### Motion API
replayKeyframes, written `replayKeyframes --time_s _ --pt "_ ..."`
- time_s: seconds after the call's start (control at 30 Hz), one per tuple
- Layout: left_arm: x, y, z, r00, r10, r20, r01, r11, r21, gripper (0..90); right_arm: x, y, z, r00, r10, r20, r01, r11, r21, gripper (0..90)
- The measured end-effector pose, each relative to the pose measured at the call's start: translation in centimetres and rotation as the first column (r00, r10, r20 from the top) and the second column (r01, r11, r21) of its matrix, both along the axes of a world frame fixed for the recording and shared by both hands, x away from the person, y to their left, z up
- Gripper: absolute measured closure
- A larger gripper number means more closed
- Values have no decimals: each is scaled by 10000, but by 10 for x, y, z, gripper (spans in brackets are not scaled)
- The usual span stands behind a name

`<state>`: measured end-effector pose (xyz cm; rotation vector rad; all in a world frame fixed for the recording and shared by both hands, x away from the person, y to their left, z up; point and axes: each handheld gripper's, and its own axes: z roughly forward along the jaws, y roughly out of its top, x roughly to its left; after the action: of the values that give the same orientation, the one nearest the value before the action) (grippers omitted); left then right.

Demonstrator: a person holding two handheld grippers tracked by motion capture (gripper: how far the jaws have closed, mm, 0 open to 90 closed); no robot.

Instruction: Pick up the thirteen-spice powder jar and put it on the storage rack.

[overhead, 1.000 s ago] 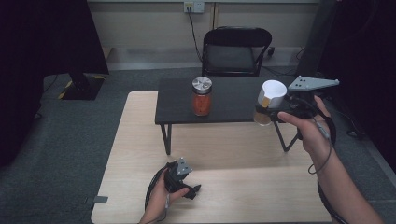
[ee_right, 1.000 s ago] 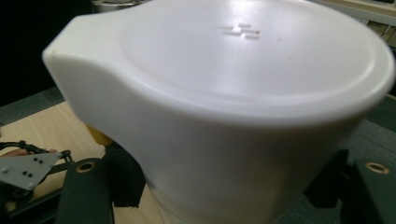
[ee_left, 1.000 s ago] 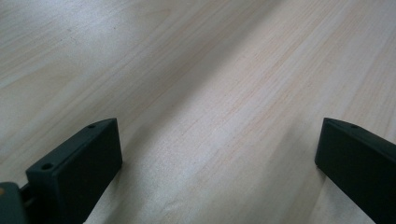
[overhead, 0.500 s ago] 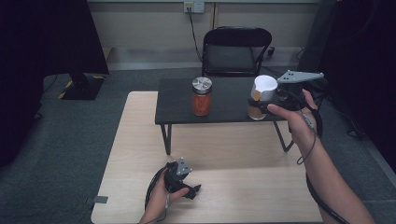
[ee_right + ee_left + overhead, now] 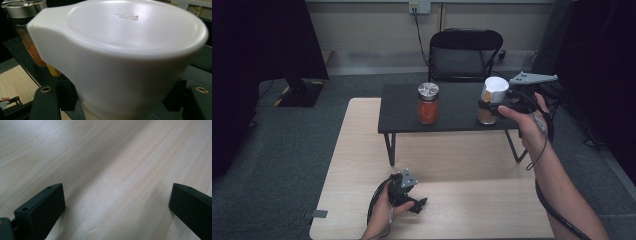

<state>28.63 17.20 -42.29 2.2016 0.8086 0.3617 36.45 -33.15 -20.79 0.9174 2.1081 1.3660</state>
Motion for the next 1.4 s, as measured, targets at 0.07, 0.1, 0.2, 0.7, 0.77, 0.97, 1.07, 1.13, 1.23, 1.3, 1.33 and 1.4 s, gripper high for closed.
replayKeyframes --time_s 0.07,0.1,0.2,0.7,0.77,0.97,1.07,1.13,1.23,1.3,1.33,1.4 --pt "0 0 0 10000 -2 -1 2 10000 1 0 -1 1 0 10000 8 38 -7 10000 -78 306" --pt "0 0 0 10000 -1 0 1 10000 1 0 -1 1 0 10000 4 51 -3 10000 -83 305" --pt "0 0 0 10000 -1 0 1 10000 2 0 -2 1 -1 10000 15 85 -14 10000 -72 305" --pt "-1 0 0 10000 41 2 -41 10000 -1 0 -4 -1 -5 9998 43 202 -44 10000 41 267" --pt "-1 0 0 10000 55 0 -55 10000 -5 0 -4 -1 -5 9999 11 168 -12 10000 77 251" --pt "-1 0 0 10000 56 -1 -56 10000 -6 0 -4 -4 -4 9999 -37 -128 39 10000 83 167" --pt "-1 0 0 10000 53 1 -53 10000 -4 0 -4 -4 -2 9997 -29 -236 29 10000 -12 137" --pt "-1 0 0 10000 55 0 -55 10000 -4 0 -5 -5 -2 9997 -22 -237 21 10000 -35 115" --pt "-1 0 0 10000 53 0 -53 10000 -1 0 -7 -5 -2 9996 -15 -271 14 10000 -39 79" --pt "-1 0 0 10000 54 1 -54 10000 -4 0 -9 -4 -3 9996 -50 -273 50 10000 -15 50" --pt "-1 0 0 10000 55 1 -55 10000 -5 0 -10 -4 -3 9996 -50 -273 50 10000 -21 44" --pt "-1 0 0 10000 55 0 -55 10000 -4 0 -11 -3 -3 9996 -60 -270 61 10000 6 16"
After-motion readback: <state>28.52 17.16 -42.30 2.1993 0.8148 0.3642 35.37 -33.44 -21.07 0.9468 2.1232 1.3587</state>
